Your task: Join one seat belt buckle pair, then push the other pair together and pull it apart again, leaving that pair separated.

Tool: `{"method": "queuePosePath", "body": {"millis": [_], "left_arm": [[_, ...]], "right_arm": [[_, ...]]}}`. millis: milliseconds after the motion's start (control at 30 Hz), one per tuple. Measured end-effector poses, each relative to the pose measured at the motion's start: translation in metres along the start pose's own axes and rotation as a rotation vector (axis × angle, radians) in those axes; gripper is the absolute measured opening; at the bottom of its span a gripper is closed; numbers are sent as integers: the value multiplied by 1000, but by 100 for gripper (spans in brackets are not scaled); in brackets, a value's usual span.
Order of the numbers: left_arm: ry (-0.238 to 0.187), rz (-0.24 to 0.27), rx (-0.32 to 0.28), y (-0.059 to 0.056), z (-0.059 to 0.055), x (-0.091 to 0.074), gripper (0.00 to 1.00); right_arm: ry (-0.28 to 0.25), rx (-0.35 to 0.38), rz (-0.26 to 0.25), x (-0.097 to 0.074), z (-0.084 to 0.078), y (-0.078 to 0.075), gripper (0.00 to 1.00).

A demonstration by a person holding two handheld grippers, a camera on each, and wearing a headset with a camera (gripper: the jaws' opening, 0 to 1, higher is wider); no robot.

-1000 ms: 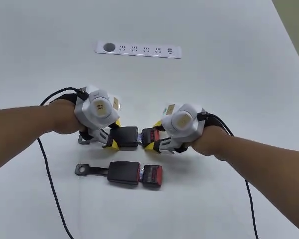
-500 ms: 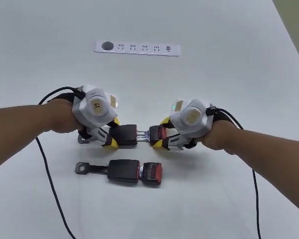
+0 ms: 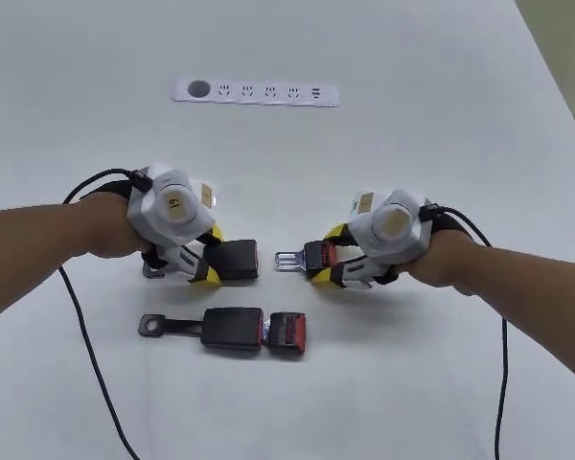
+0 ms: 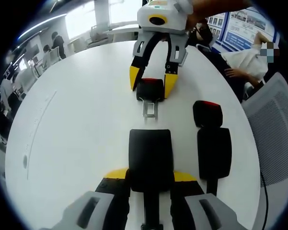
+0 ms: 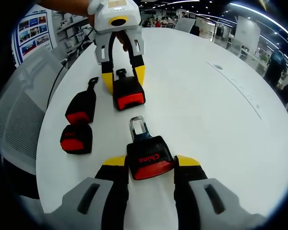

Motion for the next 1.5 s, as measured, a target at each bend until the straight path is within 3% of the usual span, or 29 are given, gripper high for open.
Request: {"method": "queuePosePath", "body": {"millis": [800, 1000, 1500], "left_arm": [[1, -5, 0, 6, -6, 1, 32], [5, -9, 1, 8, -9, 1, 32], [7, -6, 5, 5, -6, 1, 33]], "right_arm": [[11, 34, -30, -37, -33, -16, 35], [10, 40, -41, -45, -34, -12, 35], [13, 40, -52, -42, -34, -14, 36]]}}
Point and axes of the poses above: the centre of the closed fingertips' face, and the gripper's own axes: x roughly forward along the fingers, y roughly to its left, z roughly out of its top, the point moved 5 cm from there along -x, roughly backward along the fingers, and after that the axes turned 13 degrees about -y, right-handed, at the moved point
